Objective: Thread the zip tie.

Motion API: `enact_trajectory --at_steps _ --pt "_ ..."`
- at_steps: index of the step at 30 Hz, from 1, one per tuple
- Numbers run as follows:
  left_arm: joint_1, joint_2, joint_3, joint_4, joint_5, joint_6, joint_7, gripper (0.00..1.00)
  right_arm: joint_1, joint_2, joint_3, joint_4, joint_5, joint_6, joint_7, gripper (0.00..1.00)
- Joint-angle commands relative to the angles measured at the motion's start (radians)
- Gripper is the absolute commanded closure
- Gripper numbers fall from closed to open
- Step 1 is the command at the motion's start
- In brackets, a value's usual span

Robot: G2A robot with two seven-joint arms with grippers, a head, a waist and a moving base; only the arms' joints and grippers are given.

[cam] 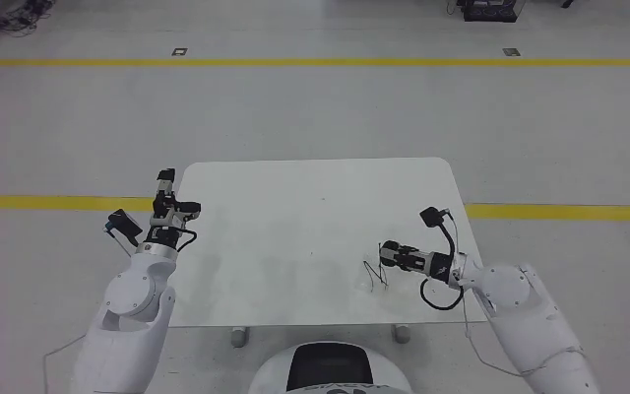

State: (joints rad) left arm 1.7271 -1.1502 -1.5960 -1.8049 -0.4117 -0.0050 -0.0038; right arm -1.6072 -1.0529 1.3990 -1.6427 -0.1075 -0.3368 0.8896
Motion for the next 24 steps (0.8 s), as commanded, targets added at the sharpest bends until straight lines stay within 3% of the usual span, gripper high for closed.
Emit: enact_trajectory --at_steps 1,6,11,13,21,24 --pt "-0.001 0.001 0.014 -0.021 0.075 -0.024 -0.019 0.00 -0.003 -0.002 0.006 0.025 0.062 -0.003 -0.034 1.00" --pt "0.020 0.005 0.077 -0.068 0.334 -0.097 -0.058 0.00 0.016 -0.007 0.015 0.097 0.226 -0.003 -0.067 1.00" --pt "0.035 0.005 0.154 -0.081 0.555 -0.138 -0.056 0.00 0.046 -0.013 0.004 0.169 0.340 0.006 -0.055 1.00" --pt "0.035 0.001 0.179 -0.068 0.572 -0.134 -0.024 0.00 0.052 -0.013 0.004 0.182 0.357 0.006 -0.050 1.00" --pt "0.031 0.001 0.181 -0.070 0.586 -0.137 -0.031 0.00 0.052 -0.013 0.004 0.182 0.357 0.006 -0.050 1.00" --pt "0.015 0.002 0.212 -0.088 0.650 -0.180 -0.064 0.00 0.060 -0.017 -0.007 0.195 0.384 0.023 -0.069 1.00"
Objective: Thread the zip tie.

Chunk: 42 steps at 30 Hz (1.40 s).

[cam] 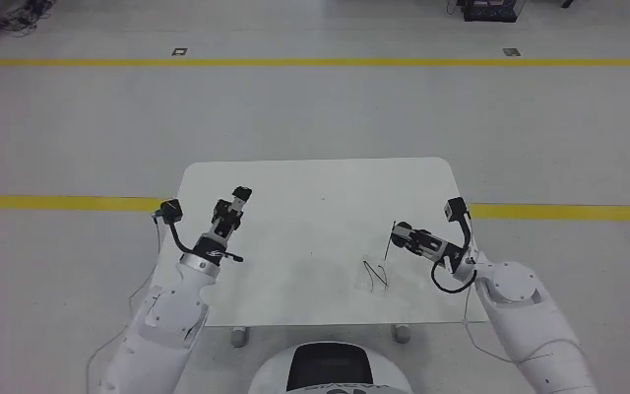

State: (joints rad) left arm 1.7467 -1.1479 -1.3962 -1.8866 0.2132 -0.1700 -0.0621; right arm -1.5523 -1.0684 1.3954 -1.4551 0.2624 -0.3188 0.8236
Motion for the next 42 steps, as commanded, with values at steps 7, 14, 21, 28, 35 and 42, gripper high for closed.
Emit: enact_trajectory --at_steps 7,14,21,28,35,42 --pt "-0.058 -0.002 0.139 -0.003 0.396 -0.025 -0.022 0.00 0.073 -0.011 -0.024 0.093 0.114 0.026 0.004 1.00" --pt "-0.087 -0.003 0.207 0.019 0.577 -0.030 -0.017 0.00 0.112 -0.017 -0.048 0.147 0.155 0.048 0.026 1.00" --pt "-0.101 0.000 0.214 0.016 0.644 -0.044 -0.038 0.00 0.110 -0.019 -0.053 0.139 0.156 0.052 0.021 1.00" --pt "-0.171 0.001 0.301 0.010 0.954 -0.028 -0.114 0.00 0.127 -0.026 -0.084 0.123 0.178 0.068 0.029 1.00" --pt "-0.225 -0.002 0.397 0.032 1.164 -0.068 -0.087 0.00 0.145 -0.030 -0.104 0.143 0.195 0.104 0.035 1.00" --pt "-0.226 -0.001 0.397 0.039 1.169 -0.072 -0.080 0.00 0.147 -0.030 -0.103 0.147 0.192 0.105 0.033 1.00"
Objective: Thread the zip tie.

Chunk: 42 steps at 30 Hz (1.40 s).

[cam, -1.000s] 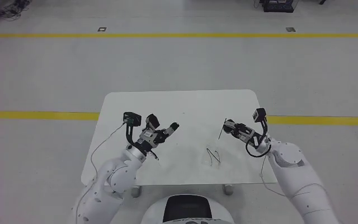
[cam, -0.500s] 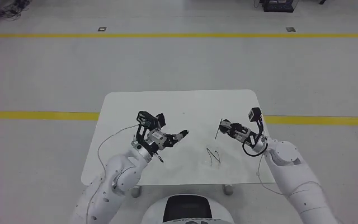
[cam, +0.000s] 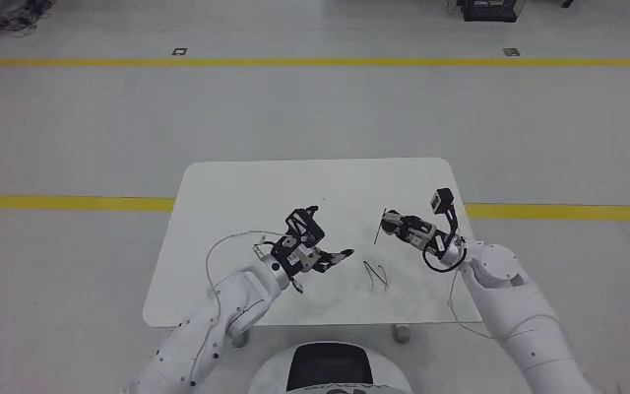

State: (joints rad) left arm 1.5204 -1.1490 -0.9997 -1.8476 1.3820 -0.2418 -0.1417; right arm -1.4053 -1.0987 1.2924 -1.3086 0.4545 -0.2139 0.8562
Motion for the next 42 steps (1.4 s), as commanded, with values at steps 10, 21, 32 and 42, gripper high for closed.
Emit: enact_trajectory --at_steps 10,21,32,42 --pt "-0.169 0.067 0.156 -0.023 0.188 -0.091 -0.157 0.00 -0.014 -0.003 -0.002 -0.024 0.029 0.056 -0.032 1.00" --pt "-0.292 0.126 0.303 -0.012 0.188 -0.016 -0.178 0.00 -0.006 -0.006 -0.013 -0.013 0.067 0.104 -0.008 1.00" --pt "-0.563 0.185 0.566 -0.020 0.188 0.035 -0.219 0.00 -0.019 -0.016 -0.017 -0.011 0.211 0.183 -0.016 1.00" --pt "-0.753 0.214 0.828 0.020 0.188 0.216 -0.186 0.00 -0.012 -0.020 -0.018 -0.010 0.278 0.269 -0.024 1.00"
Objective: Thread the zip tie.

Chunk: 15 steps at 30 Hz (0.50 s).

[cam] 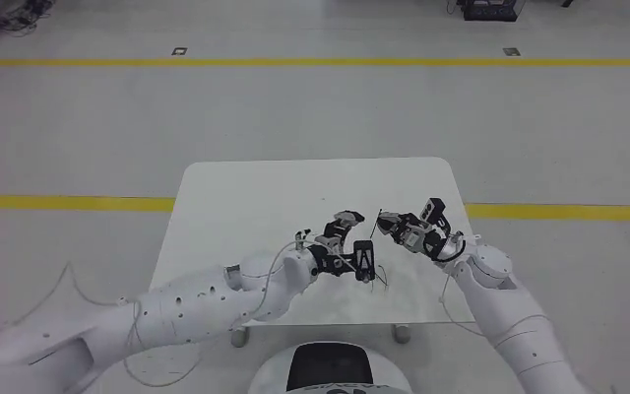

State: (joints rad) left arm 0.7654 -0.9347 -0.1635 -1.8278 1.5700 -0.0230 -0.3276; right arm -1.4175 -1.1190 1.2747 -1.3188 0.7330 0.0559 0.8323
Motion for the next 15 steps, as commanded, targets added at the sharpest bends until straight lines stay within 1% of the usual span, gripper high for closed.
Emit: enact_trajectory --at_steps 1,3,4,6,8,12,15 --pt "0.002 0.000 -0.008 0.000 0.000 -0.003 0.000 0.00 0.000 0.000 0.000 0.000 0.000 0.000 0.000 1.00" --pt "0.002 0.000 -0.008 0.000 0.000 -0.003 0.000 0.00 -0.001 0.000 0.000 -0.001 0.000 -0.001 -0.004 1.00" --pt "0.007 -0.001 -0.008 0.004 0.000 -0.011 0.012 0.00 -0.005 -0.002 -0.005 -0.010 0.000 0.004 -0.022 1.00" --pt "0.012 -0.003 -0.010 0.009 0.000 -0.004 0.033 0.00 -0.008 -0.004 -0.009 -0.016 0.018 0.024 -0.041 1.00" --pt "0.000 -0.005 -0.006 0.014 0.000 -0.005 0.041 0.00 -0.009 -0.008 -0.010 -0.019 0.051 0.051 -0.062 1.00" --pt "-0.021 -0.011 -0.006 0.009 0.000 -0.016 0.026 0.00 -0.003 -0.012 -0.010 -0.016 0.100 0.104 -0.086 1.00" --pt "-0.039 -0.015 -0.006 0.004 0.000 -0.035 0.003 0.00 0.001 -0.014 -0.010 -0.017 0.125 0.143 -0.099 1.00"
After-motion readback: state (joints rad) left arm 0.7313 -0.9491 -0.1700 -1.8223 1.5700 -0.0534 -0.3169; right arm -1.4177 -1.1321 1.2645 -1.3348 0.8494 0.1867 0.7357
